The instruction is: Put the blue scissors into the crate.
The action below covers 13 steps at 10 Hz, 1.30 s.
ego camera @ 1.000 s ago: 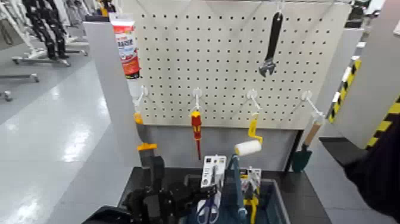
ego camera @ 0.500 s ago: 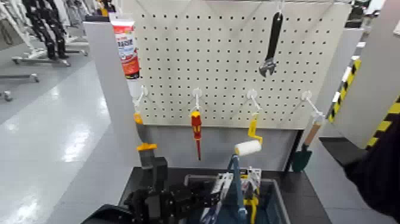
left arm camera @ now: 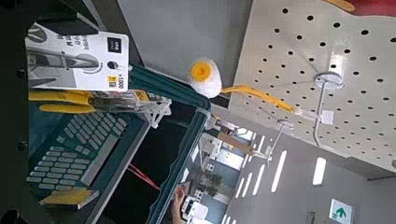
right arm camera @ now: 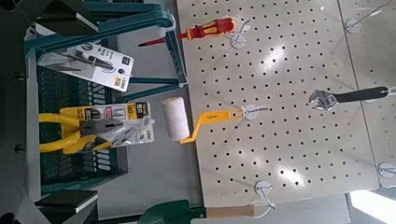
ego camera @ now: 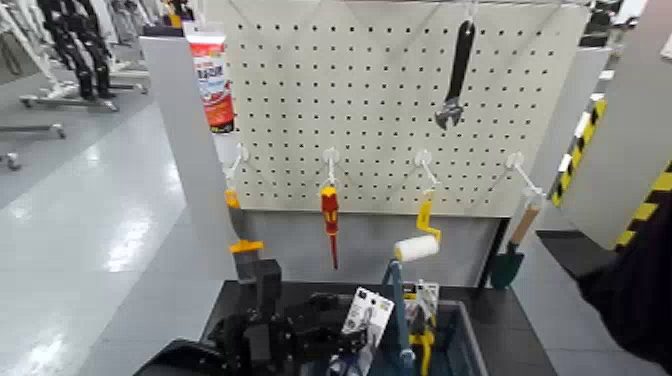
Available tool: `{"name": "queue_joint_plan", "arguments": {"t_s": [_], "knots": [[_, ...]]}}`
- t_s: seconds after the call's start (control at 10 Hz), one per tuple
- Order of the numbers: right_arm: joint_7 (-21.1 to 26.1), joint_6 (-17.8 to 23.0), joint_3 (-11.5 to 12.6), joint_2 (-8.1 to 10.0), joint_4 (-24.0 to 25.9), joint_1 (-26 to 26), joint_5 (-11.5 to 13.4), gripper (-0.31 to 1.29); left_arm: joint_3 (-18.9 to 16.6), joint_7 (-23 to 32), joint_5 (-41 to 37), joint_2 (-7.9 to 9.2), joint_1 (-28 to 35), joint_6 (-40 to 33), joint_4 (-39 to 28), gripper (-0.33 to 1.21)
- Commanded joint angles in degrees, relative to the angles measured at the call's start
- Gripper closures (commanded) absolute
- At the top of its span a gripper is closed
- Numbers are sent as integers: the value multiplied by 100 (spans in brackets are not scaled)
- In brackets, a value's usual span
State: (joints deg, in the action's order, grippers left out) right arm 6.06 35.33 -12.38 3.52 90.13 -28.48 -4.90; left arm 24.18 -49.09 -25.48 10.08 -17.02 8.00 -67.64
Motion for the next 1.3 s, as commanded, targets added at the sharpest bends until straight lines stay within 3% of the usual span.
{"name": "queue_joint_plan", "arguments": {"t_s": [0.1,0.4,0.5,0.8,0.9,1.0,1.3], "knots": [[0,26,17,18,5,-17,-37,7,-195,286,456,-6,261,-211,-478,-8],[18,53,69,0,40,-87,-46,7,-1073,1648,974,38,1659,-405,-2034,-8],[44,53,78,-9,49,-105,-37,7,-1249,2167,1036,64,2133,-818,-2306,-7],[176,18,60,9,119,-175,-37,7,-1926,3459,1686,-279,3487,-1995,-2720,0],[185,-62,69,18,172,-193,-37,7,-2190,3520,2047,-428,3794,-1907,-2913,1],[220,-62,69,26,172,-202,-37,6,-2181,3784,1968,-481,3952,-2004,-2948,1],[220,-281,60,35,268,-219,7,5,-2154,3837,1871,-463,4023,-2048,-2922,4]]}}
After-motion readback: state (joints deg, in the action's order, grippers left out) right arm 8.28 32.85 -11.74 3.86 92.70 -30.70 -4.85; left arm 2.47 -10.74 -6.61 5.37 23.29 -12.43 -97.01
